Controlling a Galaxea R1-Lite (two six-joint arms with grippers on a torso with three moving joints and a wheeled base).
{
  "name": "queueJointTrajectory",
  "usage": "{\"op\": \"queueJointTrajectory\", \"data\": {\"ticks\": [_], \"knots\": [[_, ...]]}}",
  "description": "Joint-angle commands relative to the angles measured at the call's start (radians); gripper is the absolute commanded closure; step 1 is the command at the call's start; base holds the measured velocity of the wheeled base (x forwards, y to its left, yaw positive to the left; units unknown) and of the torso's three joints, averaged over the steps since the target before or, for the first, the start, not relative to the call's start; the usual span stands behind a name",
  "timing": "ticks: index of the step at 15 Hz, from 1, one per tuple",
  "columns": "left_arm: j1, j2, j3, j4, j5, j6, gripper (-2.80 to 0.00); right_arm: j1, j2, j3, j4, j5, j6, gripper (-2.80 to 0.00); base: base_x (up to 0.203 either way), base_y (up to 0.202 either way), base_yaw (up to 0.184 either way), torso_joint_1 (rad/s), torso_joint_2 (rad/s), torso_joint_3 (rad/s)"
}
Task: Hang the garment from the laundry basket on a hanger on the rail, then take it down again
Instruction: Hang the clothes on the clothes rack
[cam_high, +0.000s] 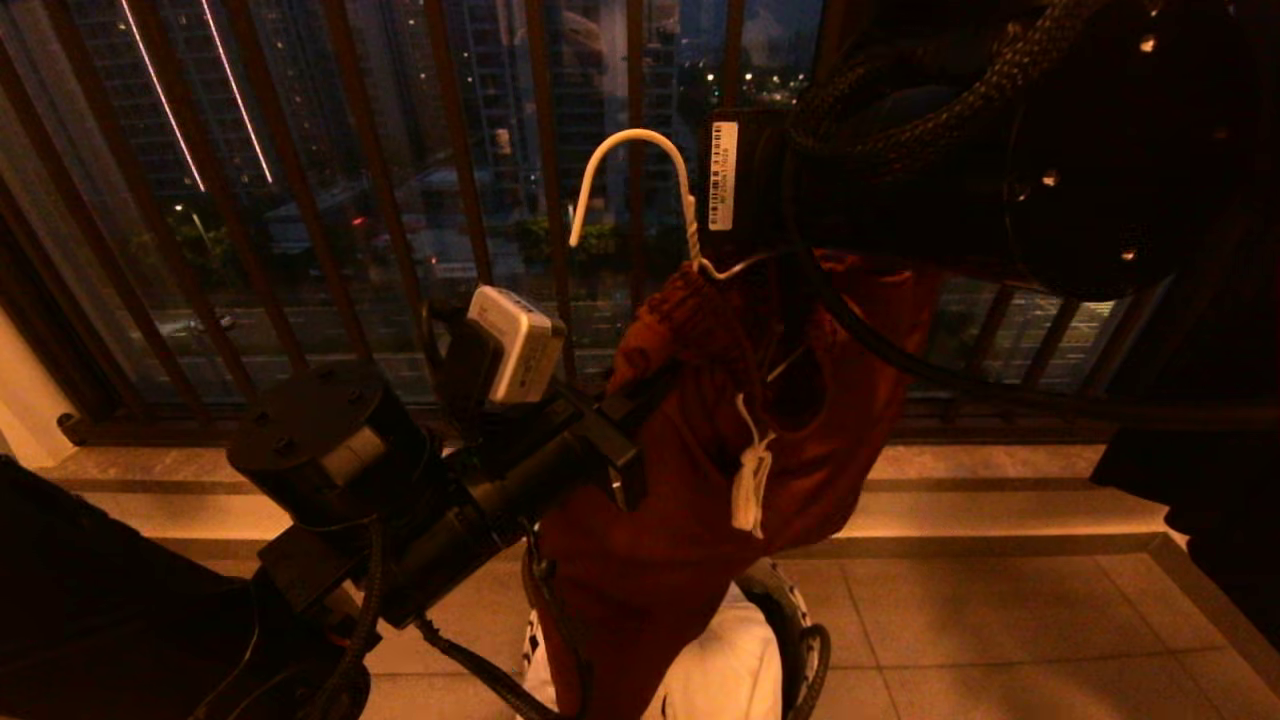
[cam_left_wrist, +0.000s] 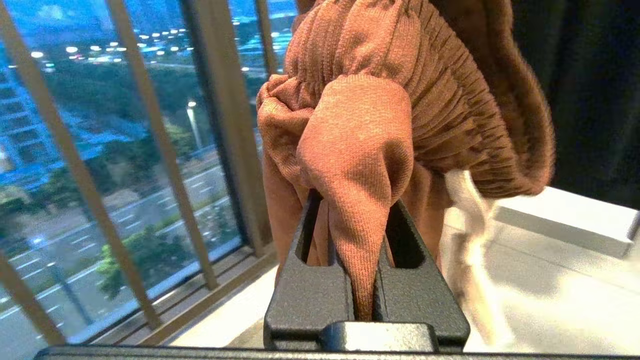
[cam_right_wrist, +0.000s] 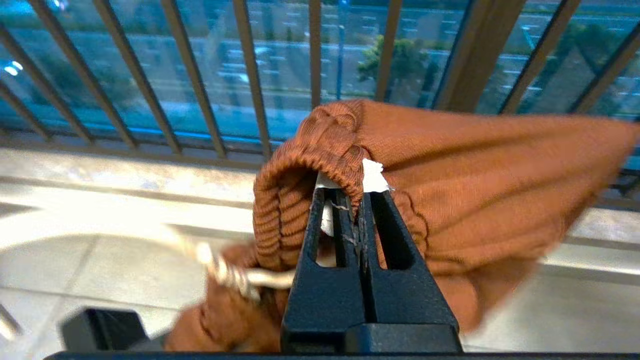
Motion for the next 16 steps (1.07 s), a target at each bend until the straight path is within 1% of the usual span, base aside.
{"op": "queueJointTrajectory", "data": {"ticks": [1, 3, 7, 11, 13, 16], "knots": [[0.000, -0.008, 0.007, -0.007, -0.005, 0.001, 0.00, -0.001, -0.009, 0.000, -0.011, -0.001, 0.001, 0.00, 0.000, 0.000, 0.000, 0.000, 0.00, 0.000], [0.000, -0.008, 0.007, -0.007, -0.006, 0.001, 0.00, -0.004, -0.009, 0.000, -0.032, -0.003, 0.001, 0.00, 0.000, 0.000, 0.000, 0.000, 0.00, 0.000], [0.000, -0.017, 0.004, -0.007, -0.005, -0.001, 0.00, -0.016, -0.012, 0.001, -0.026, -0.001, 0.001, 0.00, 0.000, 0.000, 0.000, 0.000, 0.00, 0.000], [0.001, -0.009, 0.001, -0.009, -0.005, -0.001, 0.00, -0.010, -0.009, 0.006, -0.026, -0.003, 0.003, 0.00, 0.000, 0.000, 0.000, 0.000, 0.00, 0.000], [0.000, -0.003, 0.001, -0.049, -0.005, -0.002, 0.00, -0.009, -0.009, 0.006, -0.026, -0.003, 0.004, 0.00, 0.000, 0.000, 0.000, 0.000, 0.00, 0.000], [0.000, 0.007, 0.000, -0.052, -0.005, -0.010, 0.00, -0.001, -0.008, 0.009, -0.025, -0.003, 0.006, 0.00, 0.000, 0.000, 0.000, 0.000, 0.00, 0.000]]}}
